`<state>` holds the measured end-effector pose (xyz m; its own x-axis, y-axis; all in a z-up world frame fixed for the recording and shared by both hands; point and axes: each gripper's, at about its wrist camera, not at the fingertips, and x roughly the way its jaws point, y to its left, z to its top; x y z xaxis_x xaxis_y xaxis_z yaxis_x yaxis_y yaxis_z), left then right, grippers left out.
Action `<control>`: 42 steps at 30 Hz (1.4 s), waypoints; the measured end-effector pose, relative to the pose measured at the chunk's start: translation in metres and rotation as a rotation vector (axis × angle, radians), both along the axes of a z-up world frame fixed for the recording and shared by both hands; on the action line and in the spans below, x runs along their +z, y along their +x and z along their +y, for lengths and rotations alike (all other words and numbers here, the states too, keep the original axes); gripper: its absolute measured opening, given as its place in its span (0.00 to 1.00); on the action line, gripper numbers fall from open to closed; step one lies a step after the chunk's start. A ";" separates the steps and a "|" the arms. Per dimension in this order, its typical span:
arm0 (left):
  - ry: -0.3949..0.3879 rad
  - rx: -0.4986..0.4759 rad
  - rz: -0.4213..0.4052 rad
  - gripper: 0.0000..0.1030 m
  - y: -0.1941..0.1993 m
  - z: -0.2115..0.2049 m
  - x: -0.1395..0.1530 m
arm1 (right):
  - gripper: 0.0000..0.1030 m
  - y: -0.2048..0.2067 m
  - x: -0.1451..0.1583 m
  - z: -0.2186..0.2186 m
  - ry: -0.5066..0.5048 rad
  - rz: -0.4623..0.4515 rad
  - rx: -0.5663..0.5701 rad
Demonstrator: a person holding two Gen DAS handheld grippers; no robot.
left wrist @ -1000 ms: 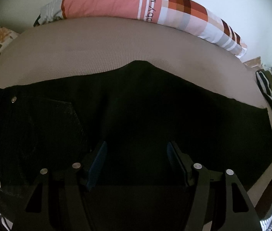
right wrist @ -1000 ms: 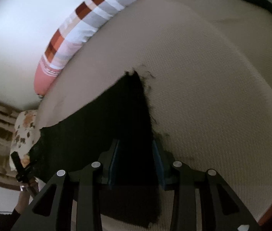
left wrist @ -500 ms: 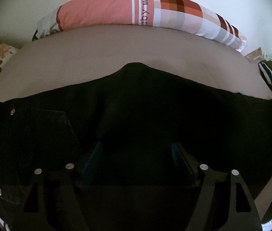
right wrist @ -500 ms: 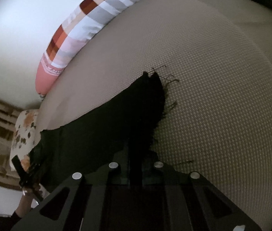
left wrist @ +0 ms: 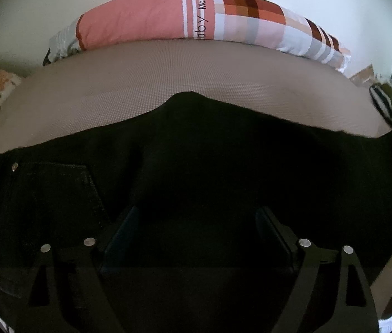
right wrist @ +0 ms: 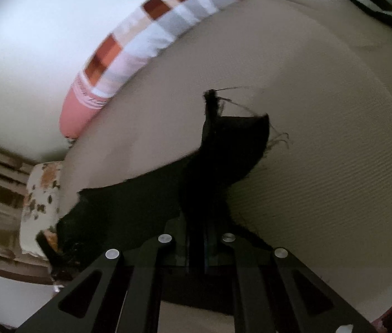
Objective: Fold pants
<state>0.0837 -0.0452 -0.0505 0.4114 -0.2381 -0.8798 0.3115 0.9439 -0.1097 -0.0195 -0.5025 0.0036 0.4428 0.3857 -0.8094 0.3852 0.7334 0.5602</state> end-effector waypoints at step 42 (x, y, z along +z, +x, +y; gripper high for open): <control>-0.422 -0.024 0.096 0.80 -0.004 0.090 0.057 | 0.38 0.108 -0.009 0.294 0.089 -0.074 0.187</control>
